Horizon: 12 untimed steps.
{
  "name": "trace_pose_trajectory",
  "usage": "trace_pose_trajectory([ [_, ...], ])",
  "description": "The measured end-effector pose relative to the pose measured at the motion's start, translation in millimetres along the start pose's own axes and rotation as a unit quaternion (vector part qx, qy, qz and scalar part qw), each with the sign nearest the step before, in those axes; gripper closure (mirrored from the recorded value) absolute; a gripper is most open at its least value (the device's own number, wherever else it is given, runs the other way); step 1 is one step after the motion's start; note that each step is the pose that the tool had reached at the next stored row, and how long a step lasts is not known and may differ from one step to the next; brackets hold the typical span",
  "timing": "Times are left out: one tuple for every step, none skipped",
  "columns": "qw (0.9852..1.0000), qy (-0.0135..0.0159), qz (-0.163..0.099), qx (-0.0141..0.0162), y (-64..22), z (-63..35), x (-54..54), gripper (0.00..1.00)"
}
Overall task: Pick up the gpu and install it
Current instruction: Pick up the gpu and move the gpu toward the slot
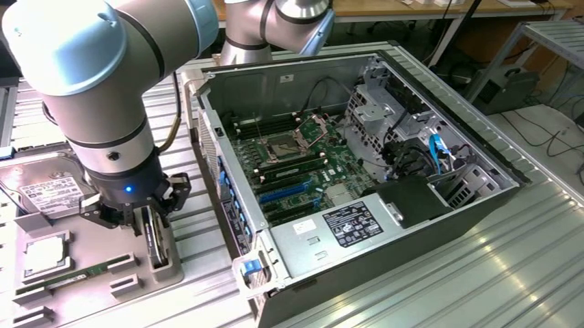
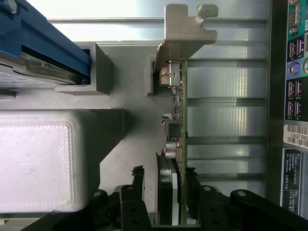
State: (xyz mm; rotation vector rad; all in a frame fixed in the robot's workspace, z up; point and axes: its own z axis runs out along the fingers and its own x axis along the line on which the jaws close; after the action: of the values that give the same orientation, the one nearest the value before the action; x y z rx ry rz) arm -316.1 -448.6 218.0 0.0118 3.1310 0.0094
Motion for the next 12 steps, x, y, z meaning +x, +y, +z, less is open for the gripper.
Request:
trace_pose_trajectory([
  [1.0000, 0.0000, 0.000, 0.0000, -0.1, 0.0, -0.1, 0.55],
  [1.0000, 0.0001, 0.000, 0.0001, -0.2, -0.1, 0.0, 0.55],
  [1.0000, 0.0000, 0.000, 0.0002, -0.3, -0.2, 0.0, 0.55],
  [1.0000, 0.0000, 0.000, 0.0003, -0.4, -0.1, 0.0, 0.55],
  [1.0000, 0.0000, 0.000, 0.0006, -0.5, -0.1, 0.0, 0.55],
  [1.0000, 0.0000, 0.000, 0.0007, -0.5, -0.1, 0.0, 0.55],
  [1.0000, 0.0001, 0.000, 0.0008, -0.6, -0.1, 0.0, 0.55],
  [1.0000, 0.0000, 0.000, 0.0008, -0.6, -0.1, 0.0, 0.56],
  [1.0000, 0.0000, 0.000, 0.0008, -0.6, -0.1, 0.0, 0.63],
  [1.0000, 0.0000, 0.000, 0.0008, -0.6, -0.1, 0.0, 0.63],
  [1.0000, 0.0000, 0.000, 0.0008, -0.6, -0.1, 0.0, 0.70],
  [1.0000, 0.0000, 0.000, 0.0008, -0.6, -0.1, 0.0, 0.70],
])
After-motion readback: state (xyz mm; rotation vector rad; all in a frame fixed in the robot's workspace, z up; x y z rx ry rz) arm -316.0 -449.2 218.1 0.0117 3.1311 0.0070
